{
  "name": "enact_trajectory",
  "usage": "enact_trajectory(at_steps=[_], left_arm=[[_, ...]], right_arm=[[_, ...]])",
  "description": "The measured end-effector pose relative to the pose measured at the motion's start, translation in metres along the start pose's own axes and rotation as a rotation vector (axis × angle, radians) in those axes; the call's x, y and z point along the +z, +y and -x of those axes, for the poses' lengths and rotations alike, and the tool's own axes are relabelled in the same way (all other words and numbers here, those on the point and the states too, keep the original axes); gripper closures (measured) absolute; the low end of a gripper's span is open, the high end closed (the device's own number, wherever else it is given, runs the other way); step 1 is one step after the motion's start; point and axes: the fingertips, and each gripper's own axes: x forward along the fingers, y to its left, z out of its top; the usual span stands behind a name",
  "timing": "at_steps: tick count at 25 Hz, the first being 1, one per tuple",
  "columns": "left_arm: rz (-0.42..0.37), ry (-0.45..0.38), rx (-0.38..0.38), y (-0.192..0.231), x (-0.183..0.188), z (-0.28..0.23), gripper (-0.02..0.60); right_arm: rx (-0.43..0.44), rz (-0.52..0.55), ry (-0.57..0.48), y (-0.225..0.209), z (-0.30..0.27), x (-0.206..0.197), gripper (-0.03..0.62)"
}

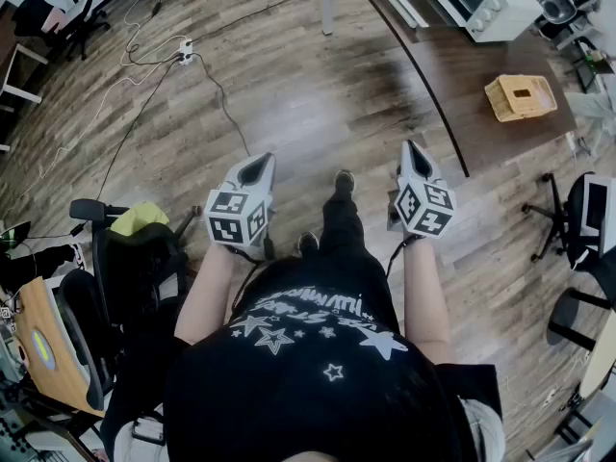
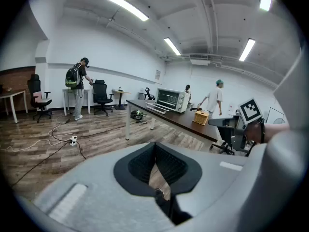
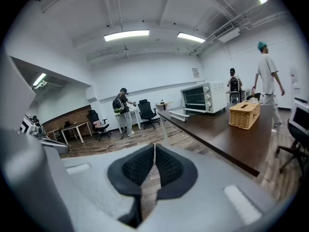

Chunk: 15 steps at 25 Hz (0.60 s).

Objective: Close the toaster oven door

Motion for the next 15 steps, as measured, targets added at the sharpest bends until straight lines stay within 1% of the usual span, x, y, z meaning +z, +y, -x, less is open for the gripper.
enact_trajectory(at_steps=[9,15], left_arm=[[0.002,-0.002,-0.006,0.001,0.005,-0.007,0.571],[0.004,0.021,-0.014,0.001,0.005,-0.030,0.571]], right_arm=[[0.004,-0.009,-0.008,-0.002,-0.005,0.002,0.580],[0.003,-0.018,-0.015,-0.013,-0.025,0.011,0.580]])
